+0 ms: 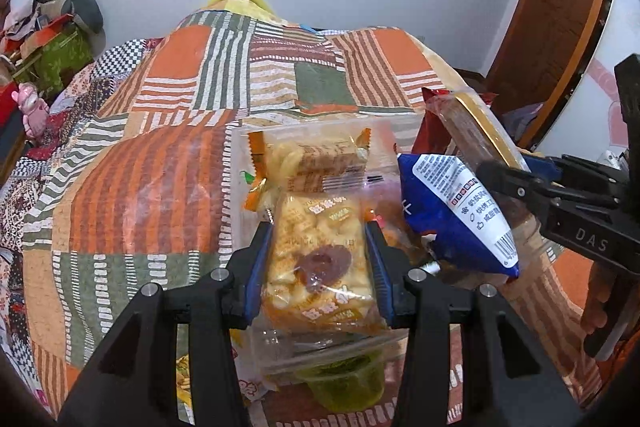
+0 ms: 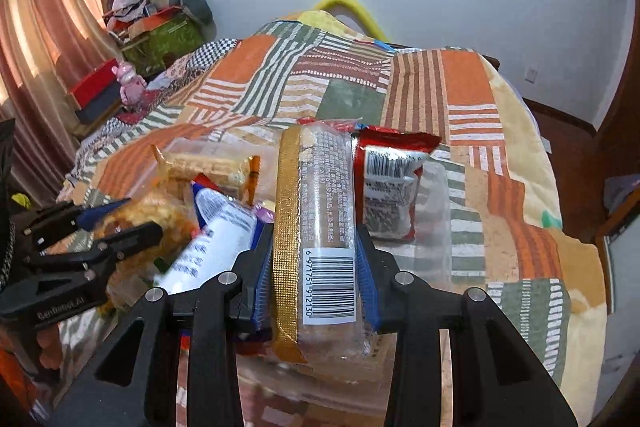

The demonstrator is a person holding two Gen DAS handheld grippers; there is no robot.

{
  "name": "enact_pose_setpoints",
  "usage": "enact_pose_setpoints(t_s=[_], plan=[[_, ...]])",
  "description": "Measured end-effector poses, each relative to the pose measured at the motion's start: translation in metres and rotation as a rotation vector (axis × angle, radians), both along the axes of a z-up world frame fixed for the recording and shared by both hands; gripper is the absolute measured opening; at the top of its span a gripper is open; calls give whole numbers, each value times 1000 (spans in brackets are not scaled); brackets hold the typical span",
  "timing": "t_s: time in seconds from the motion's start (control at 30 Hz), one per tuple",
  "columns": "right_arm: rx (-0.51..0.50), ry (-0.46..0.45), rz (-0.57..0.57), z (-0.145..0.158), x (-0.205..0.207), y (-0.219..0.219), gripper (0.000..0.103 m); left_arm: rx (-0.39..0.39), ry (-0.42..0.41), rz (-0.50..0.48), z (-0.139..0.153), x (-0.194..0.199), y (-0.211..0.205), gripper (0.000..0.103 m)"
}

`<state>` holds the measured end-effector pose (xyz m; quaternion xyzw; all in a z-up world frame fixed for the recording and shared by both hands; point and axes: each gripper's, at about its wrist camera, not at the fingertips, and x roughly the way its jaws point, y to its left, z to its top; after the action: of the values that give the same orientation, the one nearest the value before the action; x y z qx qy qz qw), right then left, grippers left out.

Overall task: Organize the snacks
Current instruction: 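Place the pastry bag into the box with the left gripper while the right places the wafer roll, then grasp the yellow cracker bag with the left gripper while the right grasps the green jelly cup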

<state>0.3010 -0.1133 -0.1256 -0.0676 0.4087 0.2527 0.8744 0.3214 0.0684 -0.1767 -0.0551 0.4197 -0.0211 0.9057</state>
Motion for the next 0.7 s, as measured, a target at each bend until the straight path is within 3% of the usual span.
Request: enact_pose_setpoints(t_s=[0.33, 0.53, 0.7], plan=[[24, 25, -13, 14, -14, -19, 38, 3, -18, -6, 17, -26, 3, 50], [41, -15, 15, 33, -43, -17, 45, 65, -61, 6, 37, -55, 5, 59], [43, -35, 51, 38, -67, -9, 52, 111, -49, 28, 40, -78, 22, 67]])
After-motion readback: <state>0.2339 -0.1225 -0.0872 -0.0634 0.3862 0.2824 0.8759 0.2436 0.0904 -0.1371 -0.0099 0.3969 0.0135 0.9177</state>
